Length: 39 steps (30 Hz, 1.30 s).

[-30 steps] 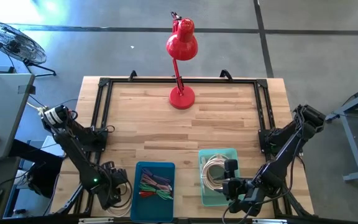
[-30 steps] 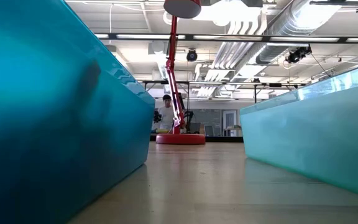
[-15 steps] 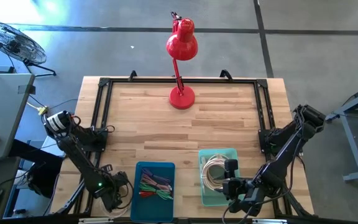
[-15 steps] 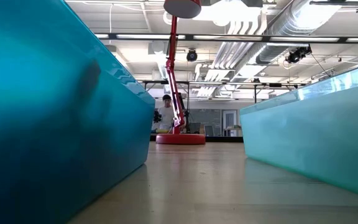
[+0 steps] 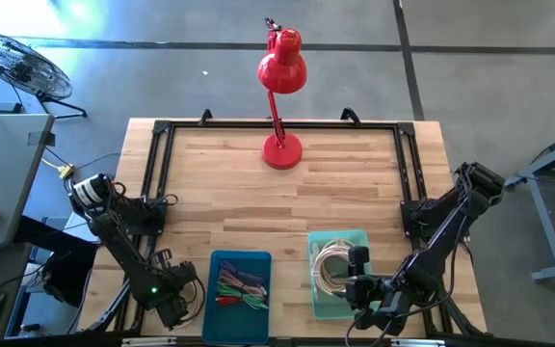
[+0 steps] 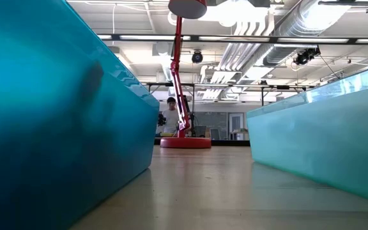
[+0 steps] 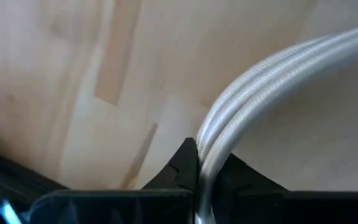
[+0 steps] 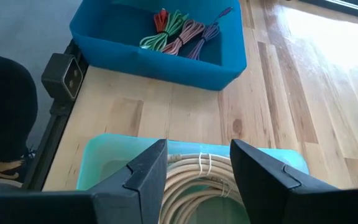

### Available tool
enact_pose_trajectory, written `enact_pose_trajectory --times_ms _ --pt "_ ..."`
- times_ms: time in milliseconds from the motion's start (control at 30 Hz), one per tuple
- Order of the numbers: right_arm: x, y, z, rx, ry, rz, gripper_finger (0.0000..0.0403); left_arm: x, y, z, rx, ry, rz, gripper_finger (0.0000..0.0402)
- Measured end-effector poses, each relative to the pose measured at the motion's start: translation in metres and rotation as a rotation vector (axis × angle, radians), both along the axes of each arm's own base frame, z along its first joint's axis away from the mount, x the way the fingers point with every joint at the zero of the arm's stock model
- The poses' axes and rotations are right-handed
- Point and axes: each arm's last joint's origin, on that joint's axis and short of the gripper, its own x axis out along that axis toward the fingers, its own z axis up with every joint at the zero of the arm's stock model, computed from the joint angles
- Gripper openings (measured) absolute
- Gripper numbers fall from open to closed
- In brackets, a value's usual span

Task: Pick & Place USB Port
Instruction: Put the white USB cable into the green bin

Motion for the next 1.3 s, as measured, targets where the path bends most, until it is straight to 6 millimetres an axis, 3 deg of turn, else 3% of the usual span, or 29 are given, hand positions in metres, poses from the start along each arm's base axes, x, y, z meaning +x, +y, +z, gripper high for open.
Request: enact_pose_trajectory --times_ms 200,367,500,700,800,1000,1300 --pt "0.0 0.0 0.0 -0.009 -0.002 0.003 0.0169 0.003 0.0 0.024 0.122 -0.025 0.009 0.001" --pt "0.0 0.0 0.0 -0.009 -0.002 0.003 0.0169 0.008 -0.001 0.06 0.238 -0.112 -0.013 0.0009" --pt "0.0 0.0 0.0 -0.008 -0.002 0.003 0.0169 0.016 -0.002 0.097 0.359 -0.319 -0.061 0.0009" --pt "0.0 0.001 0.0 -0.012 -0.002 0.017 0.0169 0.033 -0.01 0.151 0.547 -0.76 -0.238 0.0009" --pt "0.002 0.001 0.002 -0.023 -0.024 0.025 0.0169 0.039 -0.015 0.169 0.668 -0.936 -0.316 0.0009" --pt "0.015 0.001 0.009 -0.039 -0.103 0.059 0.0169 0.047 -0.02 0.176 0.844 -1.017 -0.42 0.0009" --pt "0.037 -0.007 0.019 -0.042 -0.181 0.115 0.0169 0.073 -0.009 0.152 0.887 -0.969 -0.378 0.0009"
